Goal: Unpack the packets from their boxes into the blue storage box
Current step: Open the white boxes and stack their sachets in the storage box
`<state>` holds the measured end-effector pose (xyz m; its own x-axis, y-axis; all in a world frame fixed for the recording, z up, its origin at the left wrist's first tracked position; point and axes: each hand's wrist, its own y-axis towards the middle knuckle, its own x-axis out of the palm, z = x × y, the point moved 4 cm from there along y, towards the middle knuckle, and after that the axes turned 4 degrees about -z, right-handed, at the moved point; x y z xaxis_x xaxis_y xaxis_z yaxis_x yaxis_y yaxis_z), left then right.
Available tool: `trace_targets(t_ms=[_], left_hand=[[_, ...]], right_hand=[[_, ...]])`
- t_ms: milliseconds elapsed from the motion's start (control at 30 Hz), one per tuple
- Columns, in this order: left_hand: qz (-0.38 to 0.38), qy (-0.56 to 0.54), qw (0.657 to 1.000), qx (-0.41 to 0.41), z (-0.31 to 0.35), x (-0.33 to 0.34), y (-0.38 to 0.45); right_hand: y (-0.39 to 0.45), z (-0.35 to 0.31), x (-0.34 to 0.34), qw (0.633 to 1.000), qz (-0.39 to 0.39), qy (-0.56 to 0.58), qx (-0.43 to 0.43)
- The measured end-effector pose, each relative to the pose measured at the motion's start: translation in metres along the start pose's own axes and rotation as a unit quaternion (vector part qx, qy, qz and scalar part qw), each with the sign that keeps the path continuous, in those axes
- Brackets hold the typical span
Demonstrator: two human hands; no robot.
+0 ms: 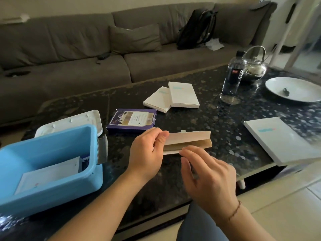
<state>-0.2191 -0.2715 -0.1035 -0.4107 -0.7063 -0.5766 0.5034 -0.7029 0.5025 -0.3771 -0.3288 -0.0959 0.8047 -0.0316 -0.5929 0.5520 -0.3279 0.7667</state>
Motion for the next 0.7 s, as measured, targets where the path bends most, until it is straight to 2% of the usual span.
trace_targets(t_ms=[100,233,400,467,633,700], left_hand=[[-0.004,-0.012,1.0,-0.009,-0.001,0.0,0.003],[0.018,-0.019,0.999,-0.028,-0.005,-0.001,0.005],[0.008,-0.024,0.999,-0.025,-0.003,-0.003,0.006],[0.001,-0.029,0.999,-0.023,-0.001,-0.003,0.007],[-0.011,-0.018,1.0,-0.018,0.003,-0.003,0.004],[-0.017,-0.006,1.0,-0.015,0.004,-0.002,0.003]], right_hand=[[0.006,0.004,0.005,0.999,-0.02,-0.029,0.012],[0.011,-0.001,0.002,1.0,0.009,0.009,-0.016],[0.015,0.007,0.024,0.985,-0.145,-0.08,0.048],[0.016,0.009,0.031,0.978,-0.171,-0.105,0.065],[0.01,0.012,0.034,0.978,-0.166,-0.116,0.048],[0.002,0.015,0.027,0.985,-0.132,-0.102,0.052]])
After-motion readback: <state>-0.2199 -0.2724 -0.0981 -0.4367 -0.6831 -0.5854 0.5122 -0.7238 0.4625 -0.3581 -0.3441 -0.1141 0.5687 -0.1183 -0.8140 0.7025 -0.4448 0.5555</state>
